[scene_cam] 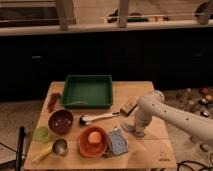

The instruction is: Place towel in tray

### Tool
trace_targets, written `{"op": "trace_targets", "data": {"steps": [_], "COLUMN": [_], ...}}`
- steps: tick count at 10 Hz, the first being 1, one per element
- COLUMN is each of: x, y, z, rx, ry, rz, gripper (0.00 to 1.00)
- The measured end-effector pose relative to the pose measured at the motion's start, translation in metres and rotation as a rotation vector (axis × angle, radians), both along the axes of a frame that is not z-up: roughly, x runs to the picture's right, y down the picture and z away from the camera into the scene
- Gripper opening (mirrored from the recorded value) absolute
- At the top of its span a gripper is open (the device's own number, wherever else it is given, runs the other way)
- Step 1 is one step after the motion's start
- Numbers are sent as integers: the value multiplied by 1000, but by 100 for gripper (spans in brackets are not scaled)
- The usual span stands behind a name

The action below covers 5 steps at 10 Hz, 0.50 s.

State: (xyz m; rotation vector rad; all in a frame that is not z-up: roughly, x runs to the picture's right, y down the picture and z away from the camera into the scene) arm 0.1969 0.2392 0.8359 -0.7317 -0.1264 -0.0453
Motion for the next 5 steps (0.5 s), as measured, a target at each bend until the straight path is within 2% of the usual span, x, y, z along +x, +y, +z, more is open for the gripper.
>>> {"op": "trace_targets", "data": {"steps": [3, 5], "x": [0, 3], "y": [-2, -13], "z": [-1, -12], "rx": [2, 31], "ry": [-1, -10], "rz": [-4, -15], "gripper": [0, 0]}}
